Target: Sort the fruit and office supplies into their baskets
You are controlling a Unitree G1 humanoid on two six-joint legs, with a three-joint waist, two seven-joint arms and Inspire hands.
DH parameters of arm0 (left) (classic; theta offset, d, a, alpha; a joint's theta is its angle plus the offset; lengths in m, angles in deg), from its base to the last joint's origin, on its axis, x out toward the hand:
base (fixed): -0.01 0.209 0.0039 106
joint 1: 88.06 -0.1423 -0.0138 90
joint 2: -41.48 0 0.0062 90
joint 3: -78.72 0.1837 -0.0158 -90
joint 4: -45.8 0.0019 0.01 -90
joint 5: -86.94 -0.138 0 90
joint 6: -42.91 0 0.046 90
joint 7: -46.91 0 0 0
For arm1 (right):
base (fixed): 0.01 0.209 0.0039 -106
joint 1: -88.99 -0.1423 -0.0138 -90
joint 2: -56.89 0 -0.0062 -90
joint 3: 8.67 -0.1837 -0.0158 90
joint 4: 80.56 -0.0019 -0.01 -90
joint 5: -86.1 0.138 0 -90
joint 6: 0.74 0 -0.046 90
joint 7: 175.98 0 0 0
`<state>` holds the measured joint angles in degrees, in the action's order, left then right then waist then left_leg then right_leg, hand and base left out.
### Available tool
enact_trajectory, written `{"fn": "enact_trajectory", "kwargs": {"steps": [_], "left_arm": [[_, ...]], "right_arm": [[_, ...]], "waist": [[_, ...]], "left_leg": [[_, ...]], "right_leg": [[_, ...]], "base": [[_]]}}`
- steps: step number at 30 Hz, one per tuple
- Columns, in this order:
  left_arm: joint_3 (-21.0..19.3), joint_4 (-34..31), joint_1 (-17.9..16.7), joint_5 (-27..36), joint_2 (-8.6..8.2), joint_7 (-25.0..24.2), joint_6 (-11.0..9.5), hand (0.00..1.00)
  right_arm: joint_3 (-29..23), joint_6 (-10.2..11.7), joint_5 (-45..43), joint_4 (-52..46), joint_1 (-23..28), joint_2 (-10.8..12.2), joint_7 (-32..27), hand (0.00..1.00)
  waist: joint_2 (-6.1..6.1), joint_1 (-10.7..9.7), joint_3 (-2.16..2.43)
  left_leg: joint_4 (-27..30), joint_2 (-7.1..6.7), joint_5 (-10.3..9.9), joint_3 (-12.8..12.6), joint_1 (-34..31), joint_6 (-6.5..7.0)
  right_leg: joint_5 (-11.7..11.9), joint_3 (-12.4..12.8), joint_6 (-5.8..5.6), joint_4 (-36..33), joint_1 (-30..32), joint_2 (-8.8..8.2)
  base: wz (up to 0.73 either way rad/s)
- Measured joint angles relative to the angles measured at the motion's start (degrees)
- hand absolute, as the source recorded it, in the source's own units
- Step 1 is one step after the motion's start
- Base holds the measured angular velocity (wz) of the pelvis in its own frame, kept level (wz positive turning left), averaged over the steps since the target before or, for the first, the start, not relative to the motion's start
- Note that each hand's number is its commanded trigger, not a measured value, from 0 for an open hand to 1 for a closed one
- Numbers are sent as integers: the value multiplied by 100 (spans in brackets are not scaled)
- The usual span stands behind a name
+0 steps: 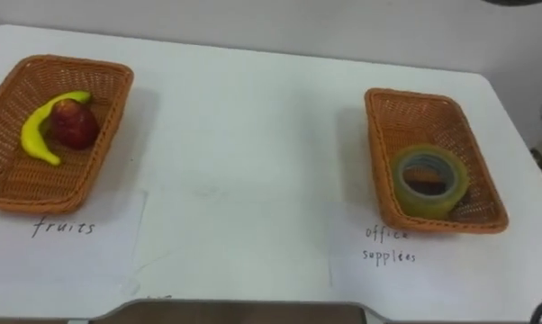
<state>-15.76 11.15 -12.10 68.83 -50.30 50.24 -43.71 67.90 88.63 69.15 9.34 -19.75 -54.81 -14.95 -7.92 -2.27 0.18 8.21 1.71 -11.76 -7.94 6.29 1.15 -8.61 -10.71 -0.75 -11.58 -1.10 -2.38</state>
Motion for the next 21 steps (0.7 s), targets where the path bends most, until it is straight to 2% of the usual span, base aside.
{"fn": "enact_trajectory", "kwargs": {"steps": [3, 5, 6, 9, 11, 12, 14, 18, 21], "left_arm": [[2, -4, -60, 4, -10, 100, 5, 0], [0, 25, -107, 3, -15, 158, 12, 0], [-4, 35, -114, 8, -20, 177, 17, 0], [-25, 76, -158, 56, -95, 309, 88, 0], [-25, 82, -171, 49, -229, 352, 160, 0], [-25, 86, -170, 49, -248, 356, 159, 0], [-30, 95, -188, 68, -267, 415, 159, 0], [-70, 73, -178, 301, -264, 502, 159, 0], [-219, -6, -210, 413, -295, 489, 161, 0]], "right_arm": [[-301, 25, 192, 1, 384, 34, -370, 0], [-603, 94, 398, 13, 730, 52, -705, 0], [-704, 119, 458, 11, 865, 79, -787, 0], [-1069, 167, 700, 4, 1294, 422, -1064, 0], [-1340, 199, 1122, 14, 1697, 648, -1332, 0], [-1410, 198, 1253, 19, 1804, 712, -1403, 0], [-1549, 210, 1769, 173, 2162, 943, -1697, 0], [-1663, 165, 2364, 1057, 2192, 1061, -2081, 0], [-1749, 115, 2585, 1377, 2217, 1090, -2486, 0]], "waist": [[-28, -75, -2], [6, -114, -17], [7, -118, -3], [71, -193, 13], [209, -255, 18], [229, -264, 25], [354, -317, 18], [441, -456, 11], [382, -555, 7]], "left_leg": [[-6, 59, -67, -17, 27, -49], [-20, 93, -92, -27, 36, -69], [-22, 106, -97, -38, 50, -76], [-40, 170, -120, -143, 120, -111], [-52, 172, -120, -169, 135, -111], [-52, 172, -120, -174, 141, -111], [-65, 164, -120, -218, 143, -111], [-81, 148, -118, -245, 113, -112], [-75, 124, -117, -291, 130, -114]], "right_leg": [[25, 62, 35, 4, 11, 70], [47, 79, 59, 54, -38, 118], [60, 85, 66, 87, -65, 136], [85, 122, 102, 105, -90, 197], [85, 129, 103, 104, -80, 206], [85, 130, 103, 104, -80, 209], [85, 136, 103, 106, -64, 216], [55, 214, 120, 66, 14, 215], [-59, 288, 133, -60, 102, 215]], "base": [[-16], [-8], [-5], [-16], [-7], [-10], [-9], [-8], [-8]]}}
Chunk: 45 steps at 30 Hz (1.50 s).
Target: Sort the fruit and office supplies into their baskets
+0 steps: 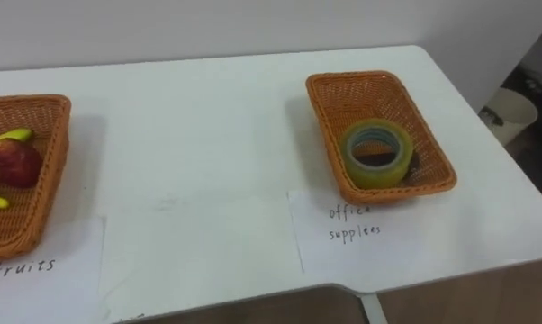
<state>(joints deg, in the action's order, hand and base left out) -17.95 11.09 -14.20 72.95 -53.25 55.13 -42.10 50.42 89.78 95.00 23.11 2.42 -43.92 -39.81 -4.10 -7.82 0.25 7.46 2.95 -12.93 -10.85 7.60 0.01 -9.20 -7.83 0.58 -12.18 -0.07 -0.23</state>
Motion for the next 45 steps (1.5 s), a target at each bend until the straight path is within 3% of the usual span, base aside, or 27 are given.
{"fn": "enact_trajectory", "kwargs": {"steps": [2, 4, 5, 6, 9, 11, 15, 19, 24, 27, 29, 31, 35, 38, 41, 45], "left_arm": [[-19, -145, -55, 12, -4, 0, 1, 0], [-13, -220, -71, -2, -4, 5, 1, 0], [-1, -242, -79, 11, -5, 7, 0, 0], [-1, -249, -92, 12, -5, 10, 0, 0], [2, -245, -178, -19, -13, 20, 12, 0], [-3, -305, -217, -27, -22, 26, 103, 0], [-19, -540, -244, -30, -34, 29, 211, 0], [-33, -648, -179, -26, -50, 27, 213, 0], [-14, -679, -186, 12, -89, 11, 204, 0], [15, -673, -171, 79, -153, 9, 206, 0], [9, -663, -217, 89, -217, 2, 203, 0], [5, -630, -245, 92, -245, -1, 201, 0], [69, -469, -212, 256, -290, 10, 189, 0], [135, -339, -167, 327, -337, -23, 143, 0], [179, -232, -161, 454, -341, -36, 3, 0], [344, -222, -143, 655, -364, -9, -53, 0]], "right_arm": [[-234, 4, 5, 196, 46, 1, -300, 0], [-359, 68, 4, 439, 85, 5, -506, 0], [-436, 94, 37, 618, 151, 28, -598, 0], [-460, 115, 101, 706, 197, 50, -632, 0], [-597, 130, 356, 862, 537, 403, -789, 0], [-676, 129, 511, 972, 756, 686, -865, 0], [-674, 123, 696, 1464, 961, 887, -853, 0], [-663, 107, 987, 1809, 1083, 1141, -834, 0], [-564, 109, 1744, 2064, 1267, 1508, -785, 0], [-212, 117, 1955, 2413, 1369, 1756, -683, 0], [124, 109, 2027, 2803, 1424, 1891, -403, 0], [351, 69, 2054, 2929, 1434, 1973, -198, 0], [1196, -35, 2128, 3350, 1317, 1988, 429, 0], [1548, -53, 2080, 3651, 1114, 1991, 1109, 0], [2127, -52, 1983, 3758, 1094, 1980, 1611, 0], [2766, -53, 1922, 3770, 1076, 1999, 2254, 0]], "waist": [[-105, -22, -2], [-157, -60, -22], [-153, -84, -1], [-185, -103, -11], [-210, -119, -4], [-152, -141, -2], [-37, -144, 29], [95, -172, 3], [123, -162, -10], [151, -157, -19], [190, -96, 29], [233, -47, 30], [282, 56, 17], [287, 78, 13], [280, 303, 10], [293, 427, -7]], "left_leg": [[1, 24, 0, -2, 0, -13], [3, 41, -7, -7, -10, -27], [-3, 46, -8, 2, -18, -31], [-4, 50, -8, 5, -17, -32], [-19, 50, -11, -6, -14, -38], [-33, 44, -25, -19, -11, -57], [-52, 37, -26, -59, 7, -57], [-22, 27, -25, -89, 58, -57], [-1, 33, -27, -103, 61, -59], [-24, 32, -31, 7, 53, -62], [-23, 29, -31, 12, 74, -62], [-19, 23, -31, 2, 87, -62], [-13, 19, -30, -17, 103, -63], [-9, 20, -30, 5, 114, -63], [-1, 29, -30, 4, 122, -63], [33, 20, -30, 56, 106, -63]], "right_leg": [[-2, 56, 13, 54, 15, 38], [3, 4, 21, 84, -8, 47], [7, -13, 27, 117, -49, 49], [14, -13, 29, 129, -84, 55], [22, 1, 25, 155, -96, 67], [23, 26, 19, 163, -86, 66], [27, 44, 11, 146, -70, 56], [13, 83, 1, 144, -122, 44], [-69, 111, -4, 133, -72, 33], [-61, 42, 3, 131, -89, 43], [-51, 48, 6, 115, -111, 46], [-51, 72, 6, 33, -107, 40], [-62, 119, 3, 48, -91, 44], [-68, 108, 6, 54, -97, 46], [-68, 122, 14, 51, -100, 48], [-68, 75, 13, 57, -102, 31]], "base": [[-5], [5], [10], [8], [-2], [-5], [-5], [-3], [3], [12], [0], [-7], [-4], [1], [-2], [6]]}}
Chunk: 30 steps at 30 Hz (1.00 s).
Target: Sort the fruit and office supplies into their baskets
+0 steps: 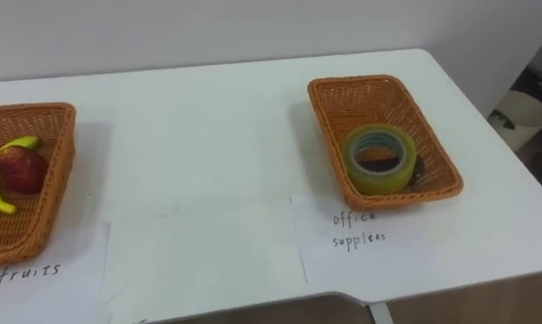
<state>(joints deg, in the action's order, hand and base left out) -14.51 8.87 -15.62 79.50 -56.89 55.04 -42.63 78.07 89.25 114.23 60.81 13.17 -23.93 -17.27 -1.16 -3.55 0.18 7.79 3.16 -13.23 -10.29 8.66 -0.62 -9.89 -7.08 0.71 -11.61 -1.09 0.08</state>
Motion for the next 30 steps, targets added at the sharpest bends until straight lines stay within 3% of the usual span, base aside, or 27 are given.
{"fn": "enact_trajectory", "kwargs": {"steps": [4, 10, 14, 20, 30], "left_arm": [[-1, 4, 49, 67, -48, 15, -137, 0], [17, 155, 189, 246, -153, 34, -326, 0], [14, 318, 236, 349, -177, 51, -437, 0], [15, 383, 295, 345, -202, 173, -500, 0], [16, 377, 312, 346, -186, 167, -611, 0]], "right_arm": [[466, 16, -484, 268, -148, -5, 725, 0], [857, 58, -849, 479, -397, -7, 1331, 0], [893, 170, -855, 616, -531, 7, 1587, 0], [893, 207, -1097, 1036, -666, 18, 1730, 0], [883, 206, -1063, 1171, -614, 20, 1976, 0]], "waist": [[14, 263, -11], [100, 403, -68], [126, 425, -78], [81, 423, -46], [67, 402, -33]], "left_leg": [[0, -1, 0, 3, -8, 0], [13, -23, 1, 173, -22, 1], [12, -39, 2, 256, -12, 2], [10, -71, 2, 303, -59, 2], [4, -73, 2, 290, -105, 2]], "right_leg": [[0, -30, -1, 7, -12, -10], [-1, -238, -6, 66, -110, -83], [-6, -298, -16, 109, -163, -84], [1, -421, -57, 184, -209, -97], [2, -416, -58, 190, -224, -95]], "base": [[2], [13], [13], [8], [0]]}}
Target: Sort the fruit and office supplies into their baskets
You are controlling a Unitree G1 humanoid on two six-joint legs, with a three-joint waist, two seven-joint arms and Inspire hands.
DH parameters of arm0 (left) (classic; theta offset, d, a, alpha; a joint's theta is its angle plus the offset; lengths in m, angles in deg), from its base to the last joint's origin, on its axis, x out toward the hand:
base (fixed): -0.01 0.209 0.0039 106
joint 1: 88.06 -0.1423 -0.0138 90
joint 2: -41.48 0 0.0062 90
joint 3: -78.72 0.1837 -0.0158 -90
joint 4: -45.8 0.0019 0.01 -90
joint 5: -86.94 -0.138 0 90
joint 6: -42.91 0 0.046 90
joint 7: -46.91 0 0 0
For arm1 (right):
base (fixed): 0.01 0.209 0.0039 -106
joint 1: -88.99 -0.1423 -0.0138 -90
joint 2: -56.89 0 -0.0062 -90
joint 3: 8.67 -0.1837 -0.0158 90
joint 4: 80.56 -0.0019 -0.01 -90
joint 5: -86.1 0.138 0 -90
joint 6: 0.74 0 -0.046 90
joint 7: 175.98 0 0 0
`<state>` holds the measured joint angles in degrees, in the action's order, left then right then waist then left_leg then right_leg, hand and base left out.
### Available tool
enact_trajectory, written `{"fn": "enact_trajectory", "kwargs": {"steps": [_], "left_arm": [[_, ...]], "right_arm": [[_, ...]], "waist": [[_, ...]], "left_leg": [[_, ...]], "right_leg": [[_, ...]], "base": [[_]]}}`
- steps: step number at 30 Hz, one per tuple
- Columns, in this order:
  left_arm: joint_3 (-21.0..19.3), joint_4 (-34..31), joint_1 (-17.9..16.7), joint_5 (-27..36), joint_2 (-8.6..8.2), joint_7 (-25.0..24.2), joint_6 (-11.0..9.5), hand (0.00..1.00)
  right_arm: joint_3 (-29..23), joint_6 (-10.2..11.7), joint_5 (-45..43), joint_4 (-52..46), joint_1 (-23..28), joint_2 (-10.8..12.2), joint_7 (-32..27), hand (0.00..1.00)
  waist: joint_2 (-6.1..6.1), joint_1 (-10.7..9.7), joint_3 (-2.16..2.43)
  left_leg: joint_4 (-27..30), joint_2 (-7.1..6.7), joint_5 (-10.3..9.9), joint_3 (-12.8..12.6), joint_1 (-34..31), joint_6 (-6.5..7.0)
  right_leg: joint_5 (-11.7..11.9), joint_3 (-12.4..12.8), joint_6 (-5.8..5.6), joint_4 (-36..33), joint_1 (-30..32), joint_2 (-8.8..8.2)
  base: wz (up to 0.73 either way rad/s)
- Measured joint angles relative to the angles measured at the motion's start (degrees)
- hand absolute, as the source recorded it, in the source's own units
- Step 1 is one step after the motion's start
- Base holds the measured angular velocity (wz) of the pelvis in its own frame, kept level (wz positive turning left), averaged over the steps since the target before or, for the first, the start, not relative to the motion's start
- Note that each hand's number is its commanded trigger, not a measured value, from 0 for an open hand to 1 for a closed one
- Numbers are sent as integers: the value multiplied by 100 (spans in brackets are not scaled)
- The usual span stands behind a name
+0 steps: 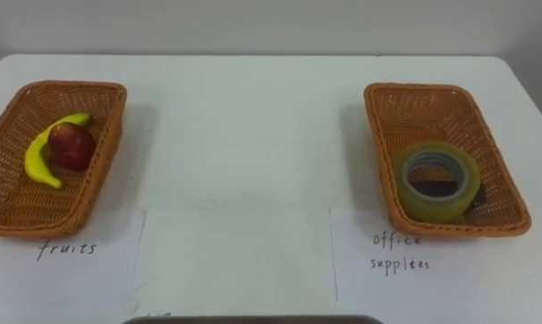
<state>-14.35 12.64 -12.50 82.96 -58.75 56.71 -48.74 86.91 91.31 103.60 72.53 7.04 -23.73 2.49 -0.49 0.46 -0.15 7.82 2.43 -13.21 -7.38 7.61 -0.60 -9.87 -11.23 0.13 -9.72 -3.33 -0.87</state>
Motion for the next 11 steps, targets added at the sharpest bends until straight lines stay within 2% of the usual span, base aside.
{"fn": "enact_trajectory", "kwargs": {"steps": [9, 11], "left_arm": [[145, 4, -9, -2, 8, 97, -135, 0], [147, 4, -10, -1, 8, 110, -143, 0]], "right_arm": [[3, 102, 1, -1, 14, 0, 178, 0], [-1, 116, 3, -1, 12, -1, 206, 0]], "waist": [[11, -3, -24], [15, -5, -16]], "left_leg": [[0, -2, 0, 0, 78, 0], [0, -2, 0, 3, 92, 0]], "right_leg": [[-3, 9, -4, 12, -58, -3], [-3, 17, -4, 5, -66, -3]], "base": [[0], [0]]}}
